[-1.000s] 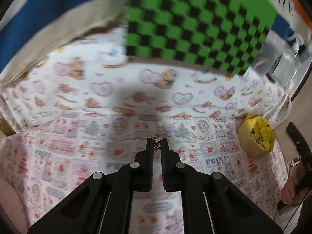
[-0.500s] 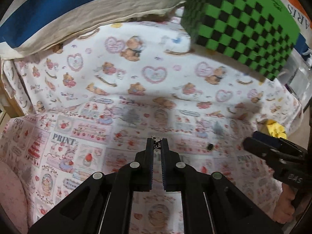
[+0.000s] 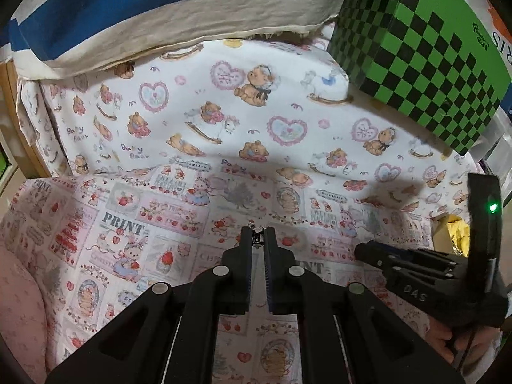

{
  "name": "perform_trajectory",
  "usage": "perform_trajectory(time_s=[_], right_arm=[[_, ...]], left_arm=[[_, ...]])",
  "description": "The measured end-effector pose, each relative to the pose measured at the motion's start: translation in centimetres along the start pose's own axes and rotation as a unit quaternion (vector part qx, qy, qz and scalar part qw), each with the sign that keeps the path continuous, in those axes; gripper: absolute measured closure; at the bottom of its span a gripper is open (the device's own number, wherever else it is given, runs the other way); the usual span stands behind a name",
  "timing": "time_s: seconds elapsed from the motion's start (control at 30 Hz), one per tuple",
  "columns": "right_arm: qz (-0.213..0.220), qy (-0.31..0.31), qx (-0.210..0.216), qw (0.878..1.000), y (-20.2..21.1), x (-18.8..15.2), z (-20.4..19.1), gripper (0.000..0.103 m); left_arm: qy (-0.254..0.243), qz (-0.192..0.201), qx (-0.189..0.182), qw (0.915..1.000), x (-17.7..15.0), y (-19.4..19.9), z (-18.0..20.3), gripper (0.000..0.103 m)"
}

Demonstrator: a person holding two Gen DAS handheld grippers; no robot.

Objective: Organize jewelry
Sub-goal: 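Close the left tool on a black-stone earring while the right tool grasps the other, then carry both black-stone earrings over the yellow-lined box and open both tools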

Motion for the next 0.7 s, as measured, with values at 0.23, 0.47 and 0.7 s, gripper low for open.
perform_trajectory(time_s=[0.23, 0.47, 0.7], right_arm=[[0.022, 0.001, 0.004, 1.0, 1.0, -0.3, 0.0, 0.092], [0.068, -0.006, 0.029, 0.997, 7.3, -1.8, 2.8, 0.092], [0.141, -0.06, 0.071, 0.986, 15.2, -2.9, 8.4, 0.092]], left_arm=[[0.007, 0.017, 0.004, 0.9998, 0.2, 1.0, -0.6, 0.097], [0.007, 0.073, 0.041, 0.9964, 1.0, 4.2, -0.9, 0.097], [-0.006, 0.118, -0.011, 0.993, 2.5, 8.8, 2.2, 0.097]])
Point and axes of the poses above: each gripper's, at about its wrist camera, not at the fingertips, and y roughly against the way its jaws point, z to its right, x to its top, the point moved 3 cm from there along -y, roughly the way its jaws point, and after that the axes turned 11 degrees about -y, right-handed, at the moved point
